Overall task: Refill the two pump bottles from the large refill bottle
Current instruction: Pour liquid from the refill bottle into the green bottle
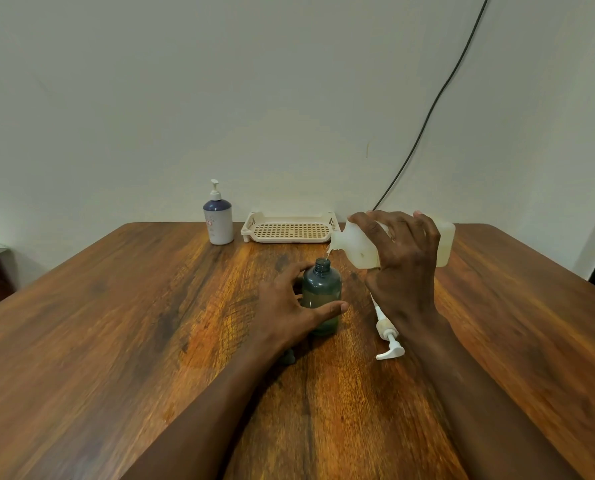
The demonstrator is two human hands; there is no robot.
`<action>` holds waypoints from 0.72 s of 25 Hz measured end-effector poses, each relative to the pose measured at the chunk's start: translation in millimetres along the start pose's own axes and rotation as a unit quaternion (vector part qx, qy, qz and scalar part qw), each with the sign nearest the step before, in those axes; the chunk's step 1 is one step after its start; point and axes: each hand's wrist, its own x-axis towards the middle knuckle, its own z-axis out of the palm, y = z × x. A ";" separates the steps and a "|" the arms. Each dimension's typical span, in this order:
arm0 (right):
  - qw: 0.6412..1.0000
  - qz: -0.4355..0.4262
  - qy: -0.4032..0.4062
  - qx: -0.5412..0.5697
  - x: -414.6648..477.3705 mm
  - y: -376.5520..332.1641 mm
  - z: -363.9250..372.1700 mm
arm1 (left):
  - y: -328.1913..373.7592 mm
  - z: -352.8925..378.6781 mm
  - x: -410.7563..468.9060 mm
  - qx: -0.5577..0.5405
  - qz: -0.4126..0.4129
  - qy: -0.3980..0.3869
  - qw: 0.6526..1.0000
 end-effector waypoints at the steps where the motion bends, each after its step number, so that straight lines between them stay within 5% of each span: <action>1: 1.000 0.000 0.000 0.000 0.0 -0.4 0.0 | -0.3 0.1 0.0 -0.001 0.000 0.000 1.000; 18: 1.000 0.001 -0.003 -0.001 -0.2 1.1 1.9 | 0.0 0.4 0.2 0.002 0.004 0.007 1.000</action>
